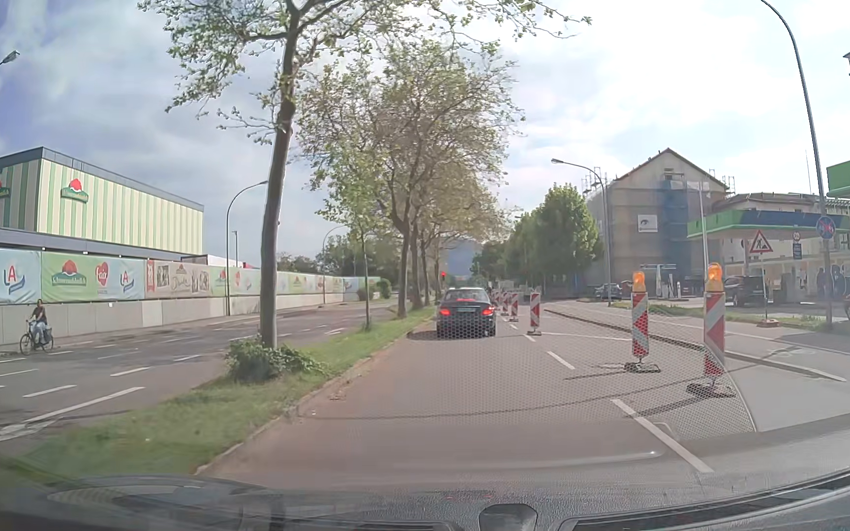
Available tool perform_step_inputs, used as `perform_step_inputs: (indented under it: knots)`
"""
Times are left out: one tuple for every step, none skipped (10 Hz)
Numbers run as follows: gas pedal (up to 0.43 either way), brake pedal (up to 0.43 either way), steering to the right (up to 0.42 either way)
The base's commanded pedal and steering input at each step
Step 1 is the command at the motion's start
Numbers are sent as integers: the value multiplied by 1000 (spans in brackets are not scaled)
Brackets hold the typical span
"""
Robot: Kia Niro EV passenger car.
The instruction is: Follow the waypoints while adhering to traffic rules and regulations
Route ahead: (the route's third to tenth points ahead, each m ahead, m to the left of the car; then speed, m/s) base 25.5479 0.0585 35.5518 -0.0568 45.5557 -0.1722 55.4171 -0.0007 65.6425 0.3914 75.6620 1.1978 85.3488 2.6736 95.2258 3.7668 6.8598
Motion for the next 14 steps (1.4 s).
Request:
perform_step_inputs:
  knots:
    - [0,98,0]
    - [0,98,0]
    - [0,98,0]
    - [0,98,0]
    - [0,98,0]
    - [0,104,0]
    - [0,104,0]
    - [0,104,0]
    - [0,104,0]
    - [0,104,0]
    - [0,98,0]
    - [0,98,0]
    - [0,98,0]
    - [0,79,0]
